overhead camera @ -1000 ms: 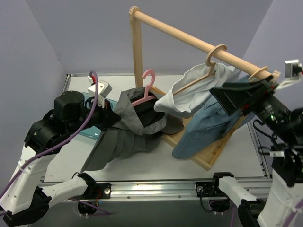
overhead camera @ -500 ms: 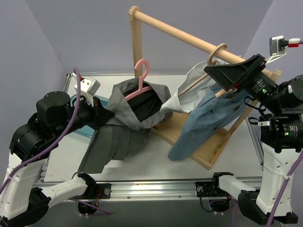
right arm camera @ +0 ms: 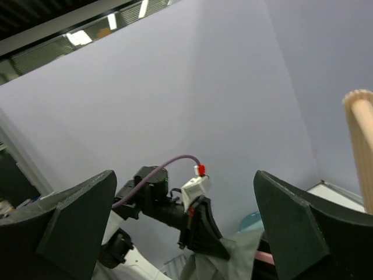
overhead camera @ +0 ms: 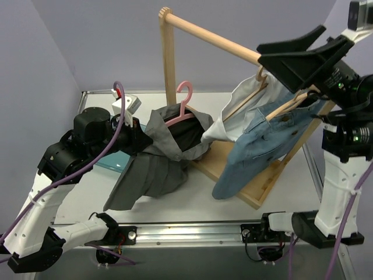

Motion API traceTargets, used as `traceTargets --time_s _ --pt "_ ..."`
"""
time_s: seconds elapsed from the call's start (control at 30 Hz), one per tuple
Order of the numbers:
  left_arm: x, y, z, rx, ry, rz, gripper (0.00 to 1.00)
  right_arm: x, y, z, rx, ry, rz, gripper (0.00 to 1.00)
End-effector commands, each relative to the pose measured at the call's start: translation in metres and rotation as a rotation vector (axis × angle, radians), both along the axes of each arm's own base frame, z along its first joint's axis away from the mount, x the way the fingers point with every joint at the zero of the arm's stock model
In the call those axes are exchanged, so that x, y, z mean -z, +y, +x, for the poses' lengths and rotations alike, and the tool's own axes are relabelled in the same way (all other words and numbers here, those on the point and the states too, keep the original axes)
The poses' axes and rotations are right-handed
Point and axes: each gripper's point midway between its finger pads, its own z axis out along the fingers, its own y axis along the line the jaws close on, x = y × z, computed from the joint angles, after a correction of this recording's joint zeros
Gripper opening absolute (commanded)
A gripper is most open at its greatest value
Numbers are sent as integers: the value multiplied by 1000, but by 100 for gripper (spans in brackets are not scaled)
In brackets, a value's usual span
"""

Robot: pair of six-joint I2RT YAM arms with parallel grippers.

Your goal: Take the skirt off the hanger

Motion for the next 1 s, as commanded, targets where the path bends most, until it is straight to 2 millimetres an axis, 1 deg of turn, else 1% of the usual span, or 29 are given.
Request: traceTargets --time_s 0.0,0.03,0.07,0.1,0.13,0.17,0.2,0.23,0.27,0.3,0.33,0.37,0.4,0.43,0.47,0.5,0.53,0.6,0.63,0.67,0.7,0.73,0.77,0.8,0.87,0.9,0.97 --pt "-48 -11 9 8 -134 -133 2 -36 20 -7 -138 -134 50 100" --pt "-48 -11 11 5 -134 -128 2 -34 30 1 -156 -80 47 99" --pt "-48 -10 12 3 -136 -122 2 -22 49 33 -151 -65 18 98" --pt "-47 -9 13 -3 -138 -110 2 -36 60 13 -176 -124 24 97" --pt "-45 -10 15 -4 -136 -104 2 -21 89 14 -223 -32 9 97" --pt "-44 -9 15 -7 -137 -97 2 -7 109 27 -202 -47 -35 96" --pt "-43 -8 16 -12 -138 -94 2 15 126 35 -195 9 -84 96" --pt "-38 -8 18 -18 -132 -87 2 19 141 24 -178 15 -86 97" --pt "-36 -7 18 -21 -130 -84 2 29 147 24 -152 21 -111 98" --pt "-35 -7 18 -22 -133 -85 2 41 154 25 -118 5 -151 98" --pt "-30 -7 20 -24 -123 -76 2 58 165 21 -92 39 -183 99" --pt "-27 -6 19 -26 -118 -70 2 68 168 20 -61 50 -209 99" --pt "-26 -5 19 -27 -115 -66 2 83 169 23 -16 55 -260 99" --pt "-25 -4 18 -28 -113 -62 2 103 169 24 18 83 -302 99" --pt "-25 -2 17 -31 -115 -58 2 115 170 26 87 104 -325 99" --pt "-26 2 13 -32 -116 -56 2 125 171 26 110 110 -342 99" --pt "-27 5 12 -40 -120 -55 2 154 172 27 123 141 -395 98" --pt "-34 13 3 -40 -140 -70 2 175 168 36 187 183 -414 95" --pt "-37 15 -1 -38 -146 -77 2 179 161 37 210 199 -409 92" --pt "-38 16 -6 -25 -151 -87 2 199 161 40 226 222 -440 89" --pt "-43 19 -13 -15 -163 -102 2 200 157 46 276 225 -426 86" --pt "-45 20 -17 -9 -168 -111 2 197 150 44 290 222 -406 83" --pt "-45 19 -22 9 -163 -119 2 199 149 44 297 230 -395 82" --pt "-48 20 -27 21 -167 -127 2 204 150 46 300 232 -394 82" --pt "-50 20 -34 47 -166 -138 2 207 152 46 296 230 -399 81" --pt "-54 18 -43 86 -171 -156 2 208 153 46 293 230 -410 81" --pt "-58 17 -51 117 -178 -175 2 215 161 49 281 228 -436 81"
